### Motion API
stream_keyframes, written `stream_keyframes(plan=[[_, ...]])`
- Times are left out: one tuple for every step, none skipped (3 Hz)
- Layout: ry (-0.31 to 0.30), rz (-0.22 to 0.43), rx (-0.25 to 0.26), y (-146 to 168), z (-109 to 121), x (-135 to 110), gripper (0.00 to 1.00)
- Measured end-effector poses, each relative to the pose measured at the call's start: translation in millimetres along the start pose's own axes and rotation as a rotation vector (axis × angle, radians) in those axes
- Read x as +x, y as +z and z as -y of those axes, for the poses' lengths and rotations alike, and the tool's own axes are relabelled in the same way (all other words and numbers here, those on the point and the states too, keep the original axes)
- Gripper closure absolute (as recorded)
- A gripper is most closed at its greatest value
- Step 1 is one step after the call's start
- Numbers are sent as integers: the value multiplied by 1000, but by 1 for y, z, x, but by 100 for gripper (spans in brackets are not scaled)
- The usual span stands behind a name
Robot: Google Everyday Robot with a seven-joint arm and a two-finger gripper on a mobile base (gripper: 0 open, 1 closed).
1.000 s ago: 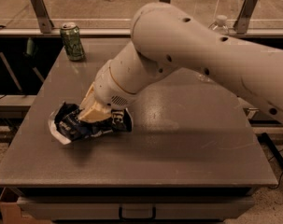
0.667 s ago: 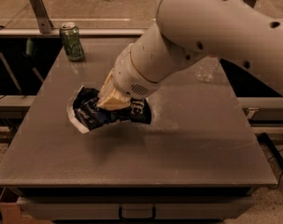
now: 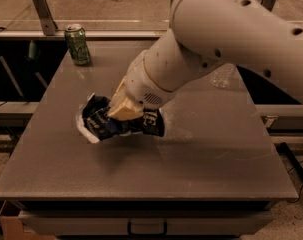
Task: Move blue chip bag near water bottle
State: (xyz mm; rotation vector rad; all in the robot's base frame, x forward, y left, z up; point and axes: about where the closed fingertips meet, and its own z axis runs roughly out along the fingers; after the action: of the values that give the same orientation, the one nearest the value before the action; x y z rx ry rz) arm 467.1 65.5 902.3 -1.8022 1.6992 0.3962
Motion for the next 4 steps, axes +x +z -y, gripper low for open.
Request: stream_keyframes(plan=[[31,-74,30,-12,15,47,100],[54,-176,64,-30,34,97,100],[103,-258,90,-46,43,137,100],[162,-322,117,-62,45,169,100]])
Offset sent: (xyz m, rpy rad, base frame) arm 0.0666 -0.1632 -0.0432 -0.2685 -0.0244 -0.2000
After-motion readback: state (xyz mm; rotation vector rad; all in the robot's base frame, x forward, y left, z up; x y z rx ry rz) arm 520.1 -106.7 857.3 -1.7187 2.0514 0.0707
